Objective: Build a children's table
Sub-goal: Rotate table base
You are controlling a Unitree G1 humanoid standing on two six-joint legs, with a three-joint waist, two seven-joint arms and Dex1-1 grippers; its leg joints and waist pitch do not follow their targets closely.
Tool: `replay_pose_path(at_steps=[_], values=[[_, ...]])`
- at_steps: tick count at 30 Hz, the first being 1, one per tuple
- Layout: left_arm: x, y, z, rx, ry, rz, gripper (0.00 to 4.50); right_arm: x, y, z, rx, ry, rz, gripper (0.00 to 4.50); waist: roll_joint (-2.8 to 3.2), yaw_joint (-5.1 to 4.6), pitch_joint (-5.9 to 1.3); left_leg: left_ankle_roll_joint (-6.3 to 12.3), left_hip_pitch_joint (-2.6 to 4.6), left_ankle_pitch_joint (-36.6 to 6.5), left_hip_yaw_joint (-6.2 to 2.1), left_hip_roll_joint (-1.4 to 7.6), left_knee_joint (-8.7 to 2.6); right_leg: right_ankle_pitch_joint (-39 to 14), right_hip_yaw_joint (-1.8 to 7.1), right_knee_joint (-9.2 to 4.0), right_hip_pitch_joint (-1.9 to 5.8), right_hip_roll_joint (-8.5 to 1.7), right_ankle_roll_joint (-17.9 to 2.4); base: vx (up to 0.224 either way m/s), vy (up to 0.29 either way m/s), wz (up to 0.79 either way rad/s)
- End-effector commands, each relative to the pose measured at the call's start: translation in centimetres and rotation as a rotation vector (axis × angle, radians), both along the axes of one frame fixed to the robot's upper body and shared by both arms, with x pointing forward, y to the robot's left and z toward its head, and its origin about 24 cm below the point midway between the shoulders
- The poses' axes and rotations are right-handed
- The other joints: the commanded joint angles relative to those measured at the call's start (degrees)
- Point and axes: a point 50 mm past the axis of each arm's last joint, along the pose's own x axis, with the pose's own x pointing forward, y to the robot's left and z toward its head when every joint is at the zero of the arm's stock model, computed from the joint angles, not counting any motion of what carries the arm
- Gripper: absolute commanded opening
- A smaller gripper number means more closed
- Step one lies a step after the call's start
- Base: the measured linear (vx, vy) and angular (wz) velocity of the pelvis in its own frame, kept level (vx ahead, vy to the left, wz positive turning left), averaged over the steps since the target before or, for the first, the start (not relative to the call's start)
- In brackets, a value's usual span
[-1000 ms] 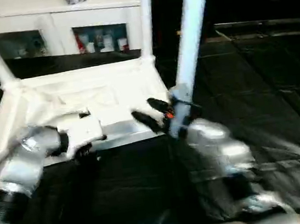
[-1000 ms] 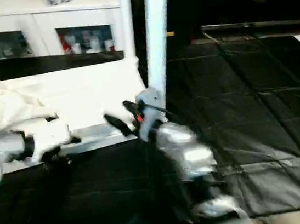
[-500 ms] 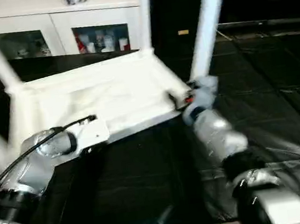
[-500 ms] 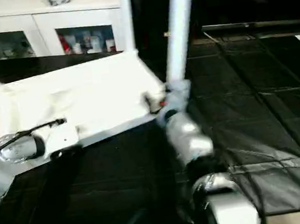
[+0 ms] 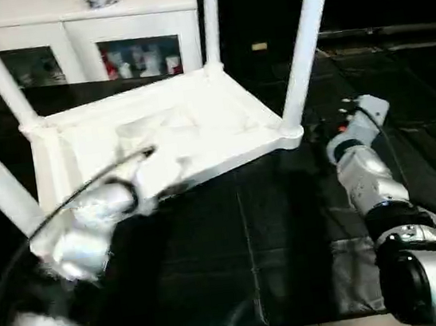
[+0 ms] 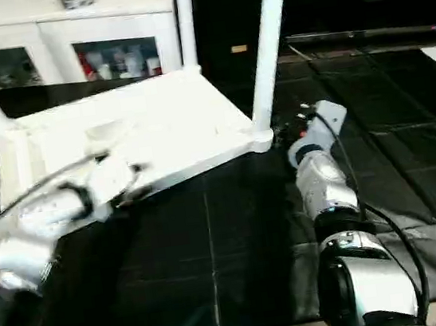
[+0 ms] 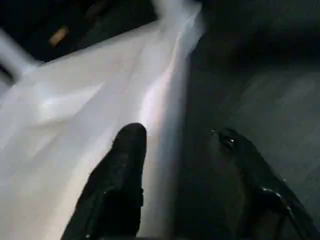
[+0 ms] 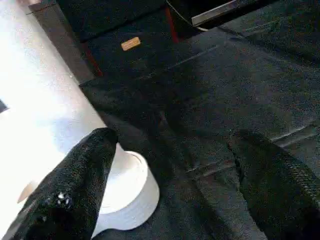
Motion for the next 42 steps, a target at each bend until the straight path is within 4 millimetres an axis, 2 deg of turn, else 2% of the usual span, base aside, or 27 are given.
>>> replay_pose_path(at_steps=[1,3,4,5,7,9,10,11,13,15,17,18,19,21,22,24,26,27,28,29,30,32,33,35,37,40,42], values=[[-0.9,0.7,0.2,-0.111,0.084,-0.004,2.27,-0.3,-0.4,0.0,0.022,-0.014,0.027,4.02,-0.21,0.32,-4.53,1.84,-0.38,-8.6,0.91,-0.46,-3.26,-6.1,1.87,-2.62,3.96,-1.75,-13.7,0.000,0.000,0.00],[-2.0,1.8,-0.4,-0.140,0.153,0.017,2.27,-0.8,-0.1,-0.2,-0.003,-0.027,0.103,4.02,-0.08,0.20,-4.36,2.94,-0.23,-9.3,0.96,-0.47,-3.23,-8.1,1.81,-3.08,3.80,-1.60,-12.8,0.000,0.000,0.00],[-2.4,2.3,-0.7,-0.142,0.178,0.024,2.56,-1.0,0.3,-0.2,-0.017,-0.048,0.153,4.19,-0.01,0.21,-4.33,2.98,-0.17,-9.3,1.01,-0.46,-3.22,-8.4,1.84,-3.17,3.74,-1.52,-12.5,0.000,0.000,0.00],[-3.1,3.5,-0.9,-0.151,0.209,0.051,2.63,-1.6,1.2,-0.2,-0.068,-0.079,0.269,4.36,0.01,0.24,-4.29,3.09,-0.10,-9.4,0.99,-0.44,-3.20,-8.9,1.86,-3.29,3.75,-1.33,-11.9,0.000,0.000,0.00],[-3.8,4.4,-1.1,-0.155,0.236,0.063,2.66,-2.2,2.0,-0.2,-0.115,-0.110,0.358,4.36,0.05,0.08,-4.15,3.12,-0.12,-9.4,0.90,-0.31,-3.40,-9.1,1.87,-3.34,3.63,-1.19,-11.6,0.000,0.000,0.00],[-4.9,5.3,-1.1,-0.161,0.274,0.065,2.90,-2.8,2.7,-0.1,-0.123,-0.146,0.436,4.45,0.42,0.19,-3.79,2.22,0.24,-12.9,0.79,-0.18,-3.73,-14.1,1.86,-3.89,3.26,-1.31,-11.1,0.000,0.000,0.00],[-5.6,6.0,-1.2,-0.161,0.300,0.068,2.90,-3.1,3.1,-0.1,-0.124,-0.153,0.469,4.45,0.38,0.17,-3.80,2.02,0.37,-13.6,0.82,-0.07,-3.75,-14.8,1.90,-3.99,3.19,-1.32,-10.9,0.000,0.000,0.00],[-6.3,6.6,-1.2,-0.164,0.329,0.074,3.06,-3.3,3.4,-0.1,-0.119,-0.157,0.496,4.50,0.30,0.01,-3.67,1.81,0.14,-14.3,0.66,-0.05,-3.94,-15.8,1.94,-3.96,3.23,-1.30,-10.6,0.000,0.000,0.00],[-7.6,7.7,-1.4,-0.156,0.382,0.077,3.09,-3.8,4.0,0.0,-0.102,-0.173,0.549,4.50,0.42,-0.16,-3.39,1.49,0.54,-16.2,0.71,-0.10,-4.11,-18.0,2.03,-4.31,2.69,-0.95,-9.9,0.000,0.000,0.00],[-8.9,9.0,-1.3,-0.135,0.441,0.084,3.31,-4.3,4.7,0.1,-0.081,-0.189,0.617,4.50,0.59,-0.02,-3.29,1.29,0.70,-17.8,0.57,0.01,-4.21,-19.4,2.11,-4.36,2.58,-1.11,-9.5,0.000,0.000,0.00],[-10.7,11.6,-1.0,-0.090,0.528,0.120,3.49,-5.3,5.9,0.3,-0.057,-0.212,0.739,4.50,0.06,-0.26,-2.94,1.52,0.51,-19.4,0.48,-0.14,-4.50,-22.8,2.11,-4.83,2.41,-0.83,-8.1,0.000,0.000,0.00],[-10.8,11.9,-0.9,-0.084,0.536,0.127,3.49,-5.4,6.1,0.4,-0.056,-0.216,0.755,4.50,0.35,0.03,-3.01,1.33,0.81,-19.6,0.39,-0.13,-4.45,-23.2,2.16,-4.86,2.34,-0.95,-7.9,0.000,0.000,0.00],[-11.1,12.6,-0.7,-0.072,0.550,0.144,3.49,-5.7,6.4,0.5,-0.058,-0.222,0.792,4.50,0.49,0.05,-3.04,1.30,1.05,-19.9,0.46,-0.10,-4.39,-23.1,2.22,-4.92,2.09,-0.89,-7.9,0.000,0.000,0.00],[-11.5,15.8,0.7,-0.039,0.569,0.236,3.73,-6.6,7.4,0.5,-0.071,-0.228,0.916,4.50,0.30,0.21,-2.75,1.08,0.97,-20.6,0.32,-0.15,-4.64,-24.2,2.21,-5.12,2.05,-0.84,-7.3,0.000,0.000,0.00],[-11.5,16.0,0.7,-0.038,0.570,0.241,3.82,-6.7,7.4,0.5,-0.069,-0.227,0.924,4.50,0.38,0.24,-2.71,0.99,1.08,-21.2,0.26,-0.19,-4.68,-24.8,2.19,-5.16,1.97,-0.82,-7.1,0.000,0.000,0.00],[-11.8,18.0,1.8,-0.018,0.579,0.295,3.93,-7.4,7.9,0.5,-0.054,-0.217,1.019,4.50,0.54,0.27,-2.67,0.62,1.08,-21.9,0.03,-0.14,-4.84,-25.5,2.21,-5.19,2.05,-0.97,-6.8,0.000,0.000,0.00],[-12.2,20.7,3.2,0.001,0.571,0.374,4.26,-8.4,8.2,0.5,-0.053,-0.199,1.131,4.50,0.76,0.36,-2.36,0.36,1.50,-24.9,-0.20,-0.17,-5.06,-28.0,2.18,-5.66,1.79,-1.03,-5.9,0.000,0.000,0.00],[-12.2,20.7,3.2,0.001,0.571,0.374,4.26,-8.4,8.2,0.5,-0.053,-0.199,1.131,4.50,0.76,0.36,-2.36,0.36,1.50,-24.9,-0.20,-0.17,-5.06,-28.0,2.18,-5.66,1.79,-1.03,-5.9,0.000,0.000,0.00],[-12.1,22.0,3.7,0.011,0.548,0.427,4.32,-8.9,8.2,0.5,-0.060,-0.193,1.181,4.50,1.01,0.31,-2.11,-0.05,1.77,-27.1,-0.39,-0.16,-5.19,-30.4,2.08,-5.96,1.63,-1.16,-5.5,0.000,0.000,0.00],[-12.1,23.1,4.0,0.016,0.528,0.468,4.38,-9.3,8.2,0.4,-0.065,-0.187,1.233,4.50,0.87,0.38,-1.95,0.20,2.32,-29.2,-0.47,-0.51,-5.00,-33.8,1.85,-6.77,1.44,-1.06,-4.2,0.000,0.000,0.00],[-12.2,24.1,4.5,0.018,0.511,0.506,4.38,-10.0,8.3,0.4,-0.061,-0.173,1.292,4.50,0.89,0.53,-2.18,0.22,2.30,-28.5,-0.63,-0.51,-5.00,-34.1,2.02,-6.75,1.76,-1.38,-3.7,0.000,0.000,0.00],[-12.0,24.5,4.8,0.025,0.489,0.516,4.45,-10.4,8.3,0.4,-0.052,-0.164,1.331,4.50,1.06,0.60,-2.12,0.10,2.17,-28.4,-0.93,-0.17,-5.38,-33.6,2.03,-6.62,1.95,-1.49,-4.0,0.000,0.000,0.00],[-11.9,24.7,5.1,0.026,0.473,0.524,4.45,-10.7,8.3,0.4,-0.044,-0.154,1.356,4.50,1.12,0.63,-2.21,-0.24,2.53,-29.2,-0.97,-0.05,-5.35,-32.9,2.04,-6.57,1.73,-1.50,-4.8,0.000,0.000,0.00],[-11.0,25.0,6.0,-0.011,0.398,0.525,4.45,-11.7,8.4,0.4,-0.019,-0.132,1.445,4.50,1.13,0.84,-2.29,-0.14,2.48,-28.9,-1.03,-0.09,-5.38,-30.9,2.05,-6.41,1.98,-1.37,-5.8,0.000,0.000,0.00],[-10.2,24.5,6.4,-0.060,0.363,0.493,4.45,-12.0,8.5,0.4,-0.010,-0.113,1.473,4.50,1.31,0.89,-2.22,-0.72,2.67,-29.9,-1.12,0.15,-5.55,-29.2,2.03,-6.19,1.95,-1.46,-7.0,0.000,0.000,0.00],[-8.3,22.7,6.7,-0.163,0.310,0.405,4.45,-11.6,8.5,0.1,-0.035,-0.100,1.449,4.50,1.03,1.24,-2.41,-1.64,2.72,-29.3,-1.06,0.02,-5.32,-28.8,2.08,-6.04,2.13,-1.91,-8.0,0.000,0.000,0.00],[-7.6,21.7,6.4,-0.197,0.318,0.349,4.45,-11.4,8.5,0.0,-0.048,-0.097,1.431,4.50,0.94,1.32,-2.58,-1.82,2.12,-27.4,-1.14,0.07,-5.37,-27.4,2.16,-5.63,2.60,-2.06,-8.3,0.000,0.000,0.00]])
